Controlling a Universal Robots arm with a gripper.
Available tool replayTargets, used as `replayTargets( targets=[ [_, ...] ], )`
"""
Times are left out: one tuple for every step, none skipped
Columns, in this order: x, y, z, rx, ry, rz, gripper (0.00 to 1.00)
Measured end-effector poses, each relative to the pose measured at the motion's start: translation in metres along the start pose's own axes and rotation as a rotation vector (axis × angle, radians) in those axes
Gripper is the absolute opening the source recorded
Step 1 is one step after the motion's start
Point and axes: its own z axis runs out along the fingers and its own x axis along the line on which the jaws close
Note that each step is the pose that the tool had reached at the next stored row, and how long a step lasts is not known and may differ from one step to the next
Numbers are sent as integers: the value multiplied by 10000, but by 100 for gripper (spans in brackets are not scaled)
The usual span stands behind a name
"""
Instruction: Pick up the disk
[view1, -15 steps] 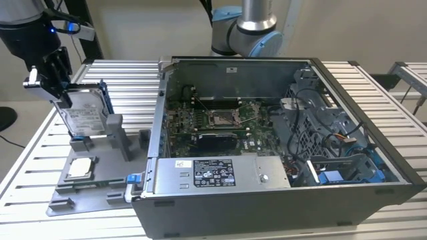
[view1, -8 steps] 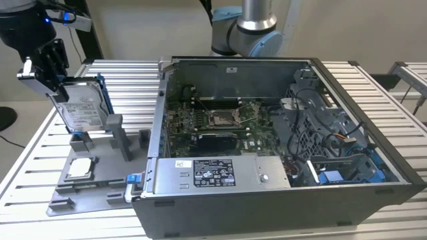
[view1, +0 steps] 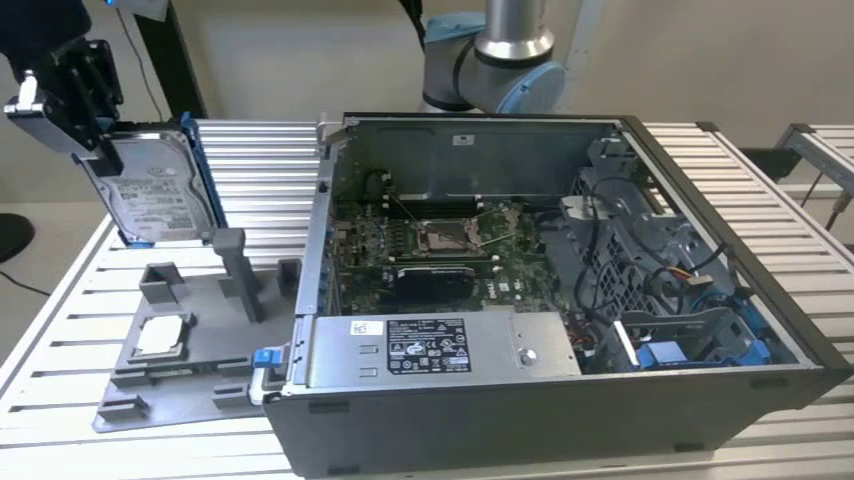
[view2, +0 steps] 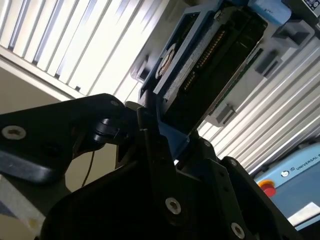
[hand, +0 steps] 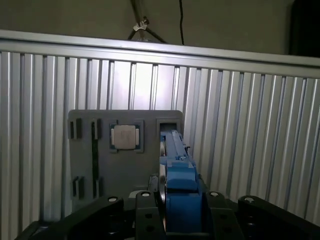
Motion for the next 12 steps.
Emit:
replayTargets(
  targets=[
    [-1, -1, -42, 2, 0, 0, 0],
    [-2, -2, -90, 1, 0, -2, 0],
    [-3, -3, -134, 0, 1, -4, 0],
    [-5, -3, -178, 2, 0, -4, 0],
    [-6, -4, -224, 3, 0, -5, 0],
    [-7, -5, -270, 2, 0, -5, 0],
    [-8, -6, -316, 3, 0, -5, 0],
    [-9, -7, -361, 3, 0, -5, 0],
    [-10, -8, -406, 2, 0, -4, 0],
    [-11, -9, -454, 4, -1, -5, 0],
    [-12, -10, -500, 2, 1, -5, 0],
    [-13, -11, -546, 3, 0, -6, 0]
  ],
)
